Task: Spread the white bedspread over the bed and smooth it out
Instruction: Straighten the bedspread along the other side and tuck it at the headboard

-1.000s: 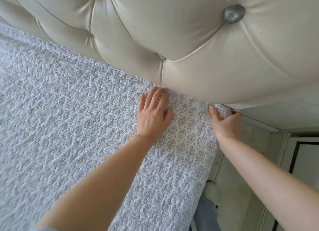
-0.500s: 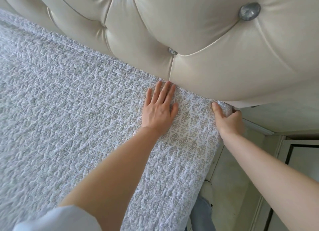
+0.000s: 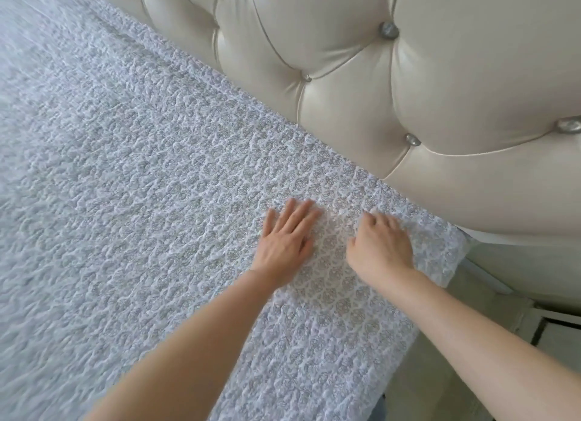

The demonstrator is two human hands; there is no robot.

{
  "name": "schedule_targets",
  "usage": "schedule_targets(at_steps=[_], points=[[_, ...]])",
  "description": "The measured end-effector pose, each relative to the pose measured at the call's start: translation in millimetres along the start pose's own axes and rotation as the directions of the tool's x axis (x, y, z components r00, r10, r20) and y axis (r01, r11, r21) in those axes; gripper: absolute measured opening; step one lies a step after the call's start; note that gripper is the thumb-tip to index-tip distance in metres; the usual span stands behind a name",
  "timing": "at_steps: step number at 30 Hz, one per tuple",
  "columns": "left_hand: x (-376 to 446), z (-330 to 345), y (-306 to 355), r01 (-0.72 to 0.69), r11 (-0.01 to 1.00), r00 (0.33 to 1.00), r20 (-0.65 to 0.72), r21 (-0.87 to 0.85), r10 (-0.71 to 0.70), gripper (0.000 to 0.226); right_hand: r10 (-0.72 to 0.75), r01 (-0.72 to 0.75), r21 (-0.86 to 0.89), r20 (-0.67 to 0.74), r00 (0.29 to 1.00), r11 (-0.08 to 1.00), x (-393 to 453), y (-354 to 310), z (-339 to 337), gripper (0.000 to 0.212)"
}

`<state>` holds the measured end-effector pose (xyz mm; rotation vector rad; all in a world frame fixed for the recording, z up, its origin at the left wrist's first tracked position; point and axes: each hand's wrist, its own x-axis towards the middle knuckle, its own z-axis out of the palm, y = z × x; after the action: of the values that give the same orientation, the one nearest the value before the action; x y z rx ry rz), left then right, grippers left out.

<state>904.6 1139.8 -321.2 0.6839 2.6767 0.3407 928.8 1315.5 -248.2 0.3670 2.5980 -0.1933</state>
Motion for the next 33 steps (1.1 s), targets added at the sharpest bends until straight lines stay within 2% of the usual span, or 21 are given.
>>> schedule_targets(at_steps=[1, 3, 5, 7, 10, 18, 23, 24, 25, 27, 28, 30, 31, 33], points=[[3, -7, -20, 0.101, 0.995, 0.995, -0.016, -0.002, -0.101, 0.060, -0.097, 0.097, 0.054, 0.002, 0.995, 0.994, 7, -14, 1, 0.052], [6, -19, -51, 0.319, 0.946, 0.947, -0.024, -0.059, -0.321, 0.070, -0.204, 0.200, 0.157, 0.004, 0.979, 0.967, 24, -34, 0, 0.050], [-1, -23, -71, 0.416, 0.904, 0.908, -0.018, -0.095, -0.419, 0.077, -0.247, 0.252, 0.149, -0.055, 0.968, 0.956, 44, -48, -1, 0.051], [-15, -19, -70, 0.404, 0.913, 0.913, -0.035, -0.054, -0.406, 0.078, -0.316, 0.324, 0.075, -0.102, 0.943, 0.943, 62, -62, -4, 0.054], [-33, -8, -56, 0.434, 0.900, 0.900, -0.035, -0.033, -0.435, 0.078, -0.449, 0.450, 0.009, -0.061, 0.892, 0.893, 84, -93, -13, 0.058], [-40, -12, -46, 0.474, 0.877, 0.880, 0.012, -0.079, -0.475, 0.075, -0.505, 0.507, -0.165, 0.056, 0.861, 0.846, 155, -169, -38, 0.068], [-46, -14, -62, 0.450, 0.875, 0.889, 0.002, -0.178, -0.457, 0.064, -0.518, 0.504, -0.215, -0.010, 0.855, 0.836, 187, -212, -38, 0.070], [-52, -12, -70, 0.501, 0.847, 0.860, -0.012, -0.181, -0.511, 0.062, -0.500, 0.485, -0.210, -0.026, 0.865, 0.849, 191, -222, -38, 0.071], [-61, -10, -80, 0.582, 0.790, 0.802, -0.023, -0.193, -0.597, 0.062, -0.471, 0.455, -0.202, -0.033, 0.882, 0.867, 193, -230, -37, 0.072], [-85, -4, -97, 0.740, 0.631, 0.639, -0.050, -0.235, -0.768, 0.063, -0.441, 0.422, -0.218, -0.047, 0.896, 0.880, 186, -249, -25, 0.075], [-99, 1, -102, 0.780, 0.577, 0.579, -0.071, -0.241, -0.812, 0.064, -0.477, 0.453, -0.246, -0.049, 0.877, 0.857, 175, -258, -13, 0.075], [-126, 15, -102, 0.816, 0.528, 0.508, -0.144, -0.234, -0.849, 0.066, -0.664, 0.631, -0.300, -0.010, 0.747, 0.715, 133, -279, 23, 0.072], [-138, 23, -97, 0.821, 0.519, 0.492, -0.168, -0.236, -0.854, 0.066, -0.767, 0.739, -0.310, 0.043, 0.640, 0.599, 106, -287, 42, 0.070], [-162, 39, -79, 0.830, 0.491, 0.454, -0.191, -0.264, -0.870, 0.066, -0.903, 0.917, -0.273, 0.238, 0.358, 0.292, 49, -298, 74, 0.066]])
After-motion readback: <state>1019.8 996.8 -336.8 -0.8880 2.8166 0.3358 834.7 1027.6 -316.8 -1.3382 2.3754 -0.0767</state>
